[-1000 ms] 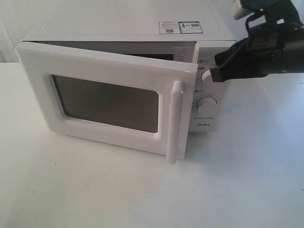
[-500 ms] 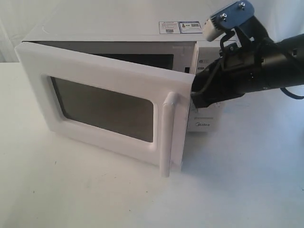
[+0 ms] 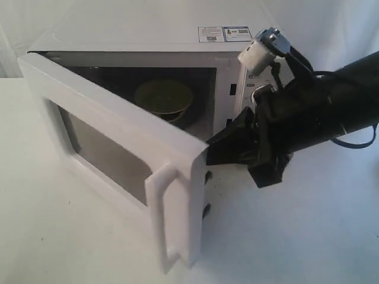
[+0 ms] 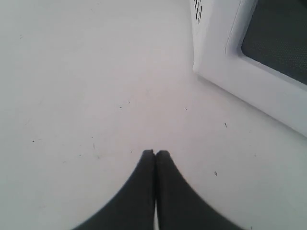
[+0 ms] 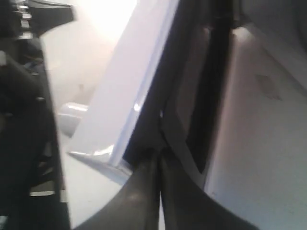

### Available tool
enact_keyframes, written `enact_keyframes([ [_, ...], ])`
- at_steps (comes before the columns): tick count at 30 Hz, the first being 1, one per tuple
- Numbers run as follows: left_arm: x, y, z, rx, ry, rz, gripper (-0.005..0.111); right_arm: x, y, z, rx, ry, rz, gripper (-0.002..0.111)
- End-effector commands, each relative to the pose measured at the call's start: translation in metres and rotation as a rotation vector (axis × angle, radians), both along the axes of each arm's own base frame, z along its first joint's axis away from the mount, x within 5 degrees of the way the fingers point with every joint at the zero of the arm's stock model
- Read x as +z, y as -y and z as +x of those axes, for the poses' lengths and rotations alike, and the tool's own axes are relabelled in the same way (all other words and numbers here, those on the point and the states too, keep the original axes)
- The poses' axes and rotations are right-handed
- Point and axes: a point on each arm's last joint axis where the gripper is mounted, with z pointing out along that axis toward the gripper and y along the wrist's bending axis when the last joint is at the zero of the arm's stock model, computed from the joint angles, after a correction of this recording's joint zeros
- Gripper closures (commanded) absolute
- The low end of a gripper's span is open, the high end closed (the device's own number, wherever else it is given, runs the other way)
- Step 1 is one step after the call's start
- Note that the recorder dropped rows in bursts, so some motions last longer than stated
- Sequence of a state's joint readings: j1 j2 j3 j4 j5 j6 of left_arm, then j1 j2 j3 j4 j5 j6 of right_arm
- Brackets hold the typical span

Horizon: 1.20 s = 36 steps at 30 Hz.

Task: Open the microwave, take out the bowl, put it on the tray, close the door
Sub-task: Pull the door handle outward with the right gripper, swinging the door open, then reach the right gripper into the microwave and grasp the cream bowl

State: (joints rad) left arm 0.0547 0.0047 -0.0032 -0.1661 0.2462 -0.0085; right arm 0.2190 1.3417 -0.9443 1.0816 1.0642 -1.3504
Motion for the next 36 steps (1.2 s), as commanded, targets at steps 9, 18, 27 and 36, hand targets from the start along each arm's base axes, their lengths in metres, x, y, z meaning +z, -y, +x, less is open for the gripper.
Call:
enact_keyframes([
  [9,-0.001,0.000,0.000,0.001,0.001,-0.008,0.107,0.001,-0.025,-0.004,0.144,0.037,0.214,0.108],
  [18,-0.001,0.000,0.000,0.001,0.001,-0.008,0.107,-0.033,-0.075,0.012,0.086,0.317,-0.394,0.108],
  [27,-0.001,0.000,0.000,0.001,0.001,-0.008,0.107,-0.058,-0.123,0.046,0.161,0.570,-0.788,0.108],
  [36,-0.001,0.000,0.000,0.001,0.001,-0.008,0.107,-0.071,-0.157,0.067,0.104,0.922,-1.051,0.108],
])
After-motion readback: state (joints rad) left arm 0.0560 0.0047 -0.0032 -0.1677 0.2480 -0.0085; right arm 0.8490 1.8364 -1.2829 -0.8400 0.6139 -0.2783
